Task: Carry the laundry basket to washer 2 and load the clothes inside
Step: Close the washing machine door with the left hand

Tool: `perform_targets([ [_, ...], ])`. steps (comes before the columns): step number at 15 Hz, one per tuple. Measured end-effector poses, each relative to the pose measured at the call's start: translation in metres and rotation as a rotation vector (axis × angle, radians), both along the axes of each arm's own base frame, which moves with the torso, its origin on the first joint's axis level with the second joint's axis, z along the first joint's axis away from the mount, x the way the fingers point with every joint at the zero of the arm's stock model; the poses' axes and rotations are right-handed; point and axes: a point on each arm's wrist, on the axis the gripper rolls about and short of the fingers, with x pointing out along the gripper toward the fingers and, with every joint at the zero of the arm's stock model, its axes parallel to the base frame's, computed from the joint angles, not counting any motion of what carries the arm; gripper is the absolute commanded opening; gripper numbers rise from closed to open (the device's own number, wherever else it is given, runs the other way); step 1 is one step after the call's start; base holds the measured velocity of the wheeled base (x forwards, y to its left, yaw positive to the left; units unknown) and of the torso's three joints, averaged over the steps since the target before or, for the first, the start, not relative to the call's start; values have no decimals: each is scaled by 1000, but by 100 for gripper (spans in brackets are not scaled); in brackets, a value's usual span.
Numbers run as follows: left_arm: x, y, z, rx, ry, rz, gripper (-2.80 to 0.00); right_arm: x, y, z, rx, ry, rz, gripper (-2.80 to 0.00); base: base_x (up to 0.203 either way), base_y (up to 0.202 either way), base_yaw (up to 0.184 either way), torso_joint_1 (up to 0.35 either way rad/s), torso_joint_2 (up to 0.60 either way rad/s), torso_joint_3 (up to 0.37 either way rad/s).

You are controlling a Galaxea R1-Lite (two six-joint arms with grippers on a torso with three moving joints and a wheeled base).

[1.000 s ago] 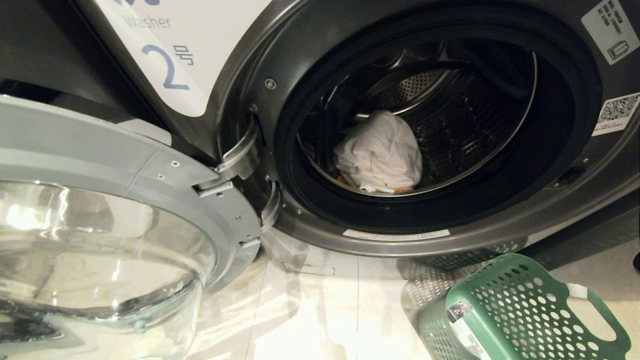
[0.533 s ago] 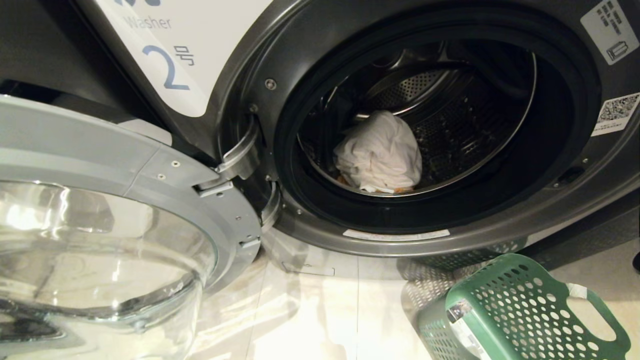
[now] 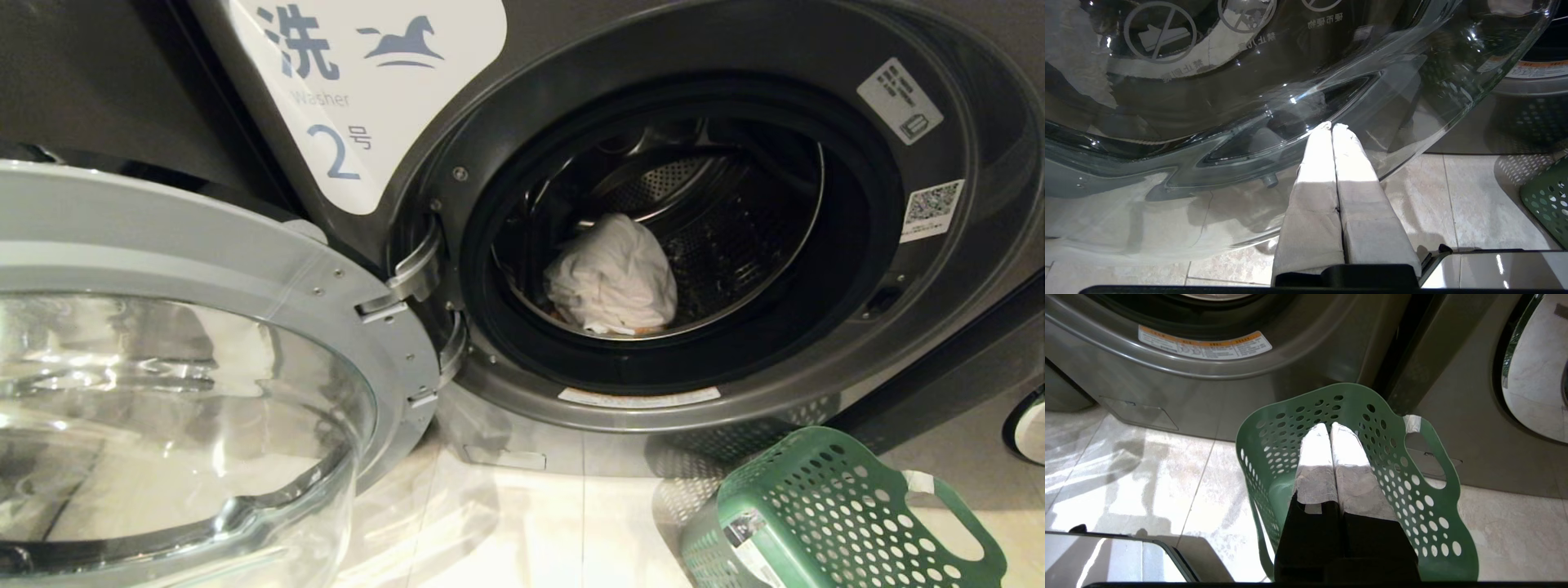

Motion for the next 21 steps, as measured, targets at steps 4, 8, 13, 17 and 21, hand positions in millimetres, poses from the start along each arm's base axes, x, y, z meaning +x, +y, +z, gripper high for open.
perform_targets([
  [4,0,0,0,2,2,-2,-280,0,0,0,-1,0,0,-280,0,0,0,1,2,201],
  [8,0,0,0,2,2,-2,-280,0,0,0,2,-1,0,-280,0,0,0,3,2,209],
  [13,0,0,0,-6,3,-1,-280,0,0,0,0,-1,0,-280,0,0,0,0,1,125],
  [17,0,0,0,-5,3,-1,-280,0,0,0,0,-1,-2,-280,0,0,0,0,1,10],
  [21,0,0,0,-2,3,-1,-280,0,0,0,-2,-1,-2,-280,0,0,0,1,2,6],
])
